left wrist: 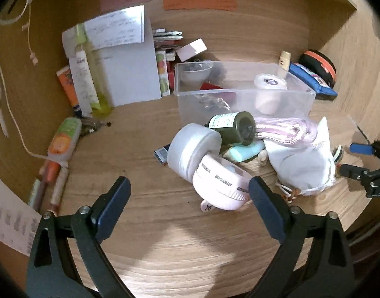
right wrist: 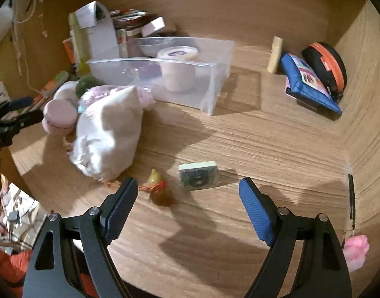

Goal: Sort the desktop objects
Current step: 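Grasp pink round container with left gripper while right grasps small green-white box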

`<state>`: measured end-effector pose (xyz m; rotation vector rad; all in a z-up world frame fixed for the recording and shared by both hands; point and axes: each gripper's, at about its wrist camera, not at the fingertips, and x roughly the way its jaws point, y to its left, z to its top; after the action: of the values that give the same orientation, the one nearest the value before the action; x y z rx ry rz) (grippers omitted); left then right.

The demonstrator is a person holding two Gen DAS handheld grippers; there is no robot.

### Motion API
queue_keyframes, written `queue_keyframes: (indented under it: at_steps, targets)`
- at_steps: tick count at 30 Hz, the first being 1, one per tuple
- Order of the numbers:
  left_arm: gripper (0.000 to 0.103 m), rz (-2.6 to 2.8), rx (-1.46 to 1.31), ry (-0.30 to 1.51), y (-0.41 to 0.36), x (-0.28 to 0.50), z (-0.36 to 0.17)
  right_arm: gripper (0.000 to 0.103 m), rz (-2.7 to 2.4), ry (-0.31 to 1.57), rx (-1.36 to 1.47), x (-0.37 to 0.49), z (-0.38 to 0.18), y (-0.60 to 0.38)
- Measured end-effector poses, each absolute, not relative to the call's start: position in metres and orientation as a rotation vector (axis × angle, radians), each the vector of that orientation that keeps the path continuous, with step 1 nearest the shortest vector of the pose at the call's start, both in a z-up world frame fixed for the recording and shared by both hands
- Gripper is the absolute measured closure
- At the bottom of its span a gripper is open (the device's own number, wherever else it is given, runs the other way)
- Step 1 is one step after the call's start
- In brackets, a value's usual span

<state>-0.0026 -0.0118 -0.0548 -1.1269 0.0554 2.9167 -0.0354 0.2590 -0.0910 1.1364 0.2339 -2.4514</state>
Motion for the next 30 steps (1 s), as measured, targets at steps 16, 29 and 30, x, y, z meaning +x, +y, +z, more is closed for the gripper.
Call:
queue_keyframes:
  at_steps: [16,29,30]
  targets:
    - [0.039,2.786,-1.203,-0.024,0.010,-0.022,-0.075,0.043,-2.374,0.131,1.171,-0.058,-0.104,0.267]
    - [0.040,2.799,-1.176,-0.048,0.015,-0.033,-0.077,0.056,-2.381,0.084,1.155,-0.059,-0.103,0.274]
    - [0.040,2.797,-1.174,-0.058,0.014,-0.033,-0.077,0.057,-2.379,0.075,1.153,-0.060,-0.102,0.276]
